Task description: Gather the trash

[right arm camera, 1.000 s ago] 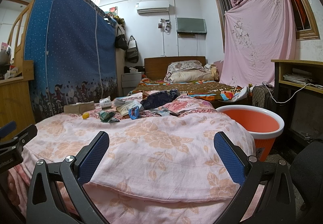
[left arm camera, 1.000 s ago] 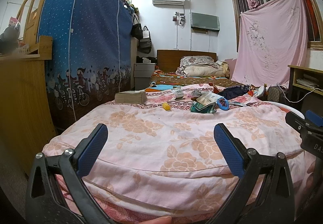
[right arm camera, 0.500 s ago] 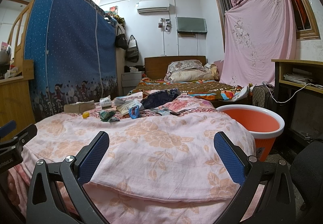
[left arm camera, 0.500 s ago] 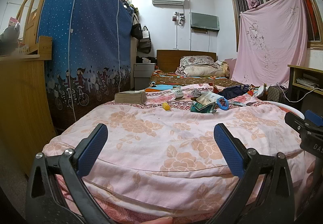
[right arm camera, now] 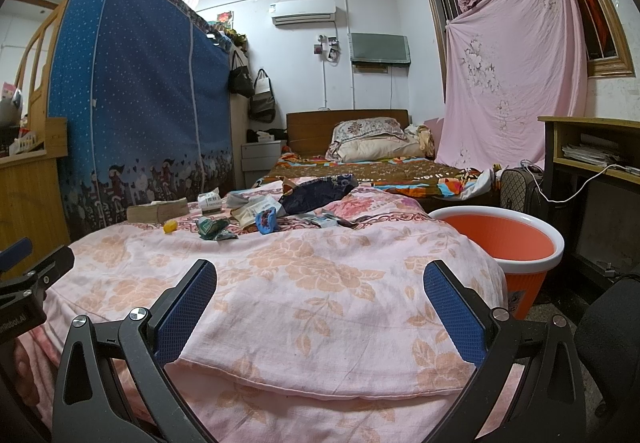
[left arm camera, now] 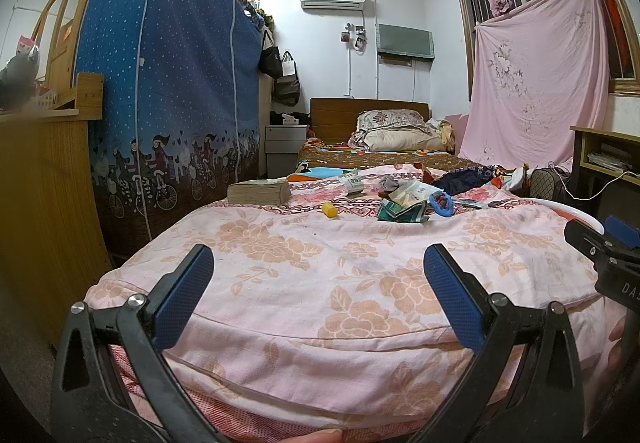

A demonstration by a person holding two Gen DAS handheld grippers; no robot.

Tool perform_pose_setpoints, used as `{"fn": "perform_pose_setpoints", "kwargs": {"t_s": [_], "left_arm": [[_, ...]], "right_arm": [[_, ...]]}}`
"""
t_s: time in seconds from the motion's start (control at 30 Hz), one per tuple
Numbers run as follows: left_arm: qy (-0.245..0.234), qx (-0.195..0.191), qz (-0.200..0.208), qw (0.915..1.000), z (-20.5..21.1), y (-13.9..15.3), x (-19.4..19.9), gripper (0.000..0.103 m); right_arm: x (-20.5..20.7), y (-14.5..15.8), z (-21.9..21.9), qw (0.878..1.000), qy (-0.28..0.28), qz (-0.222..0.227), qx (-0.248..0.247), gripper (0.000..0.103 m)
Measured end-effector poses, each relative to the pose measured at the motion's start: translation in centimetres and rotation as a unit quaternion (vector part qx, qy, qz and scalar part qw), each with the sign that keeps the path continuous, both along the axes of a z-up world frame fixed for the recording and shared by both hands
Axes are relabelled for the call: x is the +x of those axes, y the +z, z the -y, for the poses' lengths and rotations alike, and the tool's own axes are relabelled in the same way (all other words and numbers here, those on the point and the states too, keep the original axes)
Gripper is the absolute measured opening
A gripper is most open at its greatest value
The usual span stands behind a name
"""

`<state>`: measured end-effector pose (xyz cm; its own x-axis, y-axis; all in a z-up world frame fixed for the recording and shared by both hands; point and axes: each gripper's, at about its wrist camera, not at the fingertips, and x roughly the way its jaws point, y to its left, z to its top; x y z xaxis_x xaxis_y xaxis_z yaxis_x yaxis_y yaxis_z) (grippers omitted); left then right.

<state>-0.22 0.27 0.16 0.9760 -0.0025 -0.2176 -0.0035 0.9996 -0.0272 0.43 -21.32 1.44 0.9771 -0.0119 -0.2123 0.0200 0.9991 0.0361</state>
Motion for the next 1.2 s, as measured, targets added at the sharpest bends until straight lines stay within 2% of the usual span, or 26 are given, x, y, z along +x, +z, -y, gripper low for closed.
{"fn": "perform_pose_setpoints", "kwargs": {"t_s": [0.87,1.2], "left_arm": [[0.004,0.0,0.003,1.0,0.4,-0.2,0.0,0.091],[0.012,-0.011,0.002,0.9999,-0.5,0.2,1.4,0.091]], "right_arm": [[0.1,-0.1,0.0,1.0,0.002,-0.004,0.001,0.103],[1.0,0.1,-0.2,0.999,0.033,-0.015,0.015,0.103]]}}
